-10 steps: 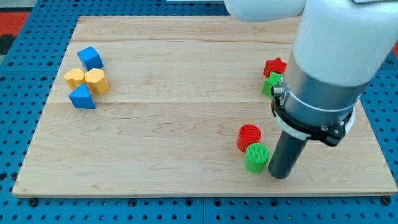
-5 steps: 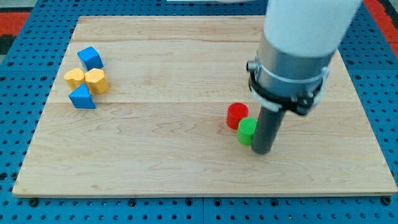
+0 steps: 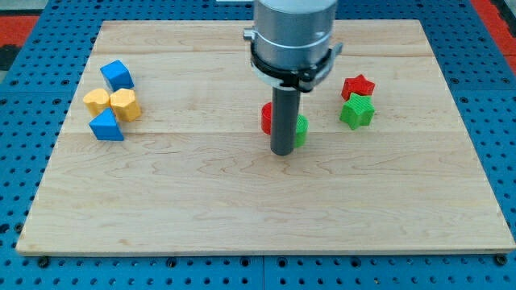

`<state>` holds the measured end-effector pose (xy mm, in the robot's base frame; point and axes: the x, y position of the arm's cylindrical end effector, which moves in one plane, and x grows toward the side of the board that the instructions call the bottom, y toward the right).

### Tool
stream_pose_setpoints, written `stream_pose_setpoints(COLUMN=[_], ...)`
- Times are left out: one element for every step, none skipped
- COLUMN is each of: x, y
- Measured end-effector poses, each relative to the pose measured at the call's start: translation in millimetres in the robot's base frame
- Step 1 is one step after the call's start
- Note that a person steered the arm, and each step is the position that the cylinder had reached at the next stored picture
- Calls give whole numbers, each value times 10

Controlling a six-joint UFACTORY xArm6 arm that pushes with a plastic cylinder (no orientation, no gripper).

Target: Slide the green circle red circle close to the red star green star

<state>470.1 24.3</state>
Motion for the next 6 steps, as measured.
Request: stream_pose_setpoints(x=[-52,-266,-168,151,-427,-543], y=[-34,474,493,-269,-693,239])
